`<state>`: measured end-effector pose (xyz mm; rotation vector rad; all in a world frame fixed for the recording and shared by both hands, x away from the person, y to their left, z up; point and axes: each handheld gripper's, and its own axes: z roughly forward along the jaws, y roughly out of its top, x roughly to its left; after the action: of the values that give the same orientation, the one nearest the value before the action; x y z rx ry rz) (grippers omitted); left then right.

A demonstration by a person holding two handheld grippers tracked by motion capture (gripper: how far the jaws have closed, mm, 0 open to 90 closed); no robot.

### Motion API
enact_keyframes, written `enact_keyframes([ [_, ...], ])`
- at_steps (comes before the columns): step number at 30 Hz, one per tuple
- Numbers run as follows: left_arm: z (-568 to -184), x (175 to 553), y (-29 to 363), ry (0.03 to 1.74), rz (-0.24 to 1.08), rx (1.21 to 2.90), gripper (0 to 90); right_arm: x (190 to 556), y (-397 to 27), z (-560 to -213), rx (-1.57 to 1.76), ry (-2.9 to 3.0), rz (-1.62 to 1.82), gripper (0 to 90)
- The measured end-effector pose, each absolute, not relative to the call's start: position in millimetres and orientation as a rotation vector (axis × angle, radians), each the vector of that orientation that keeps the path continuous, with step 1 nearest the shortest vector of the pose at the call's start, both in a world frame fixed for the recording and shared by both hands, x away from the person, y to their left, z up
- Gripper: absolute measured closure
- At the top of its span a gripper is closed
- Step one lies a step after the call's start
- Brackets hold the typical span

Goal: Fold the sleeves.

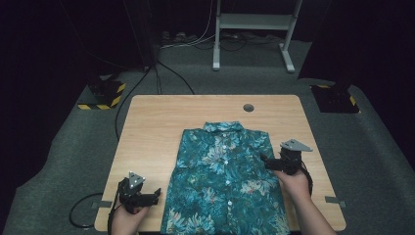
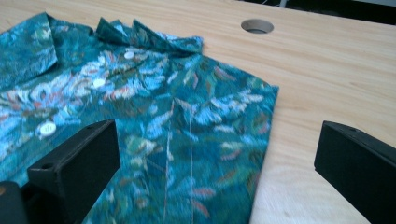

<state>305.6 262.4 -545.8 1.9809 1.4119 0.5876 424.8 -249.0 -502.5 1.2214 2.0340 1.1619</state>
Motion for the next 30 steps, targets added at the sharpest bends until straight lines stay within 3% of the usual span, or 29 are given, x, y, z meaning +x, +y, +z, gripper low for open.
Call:
enact_keyframes([
  [30, -545.9, 305.5, 262.3, 1.413, 0.588, 1.979, 0.4, 345.1, -301.4, -523.1, 1.233, 2.095, 1.027, 0.0],
])
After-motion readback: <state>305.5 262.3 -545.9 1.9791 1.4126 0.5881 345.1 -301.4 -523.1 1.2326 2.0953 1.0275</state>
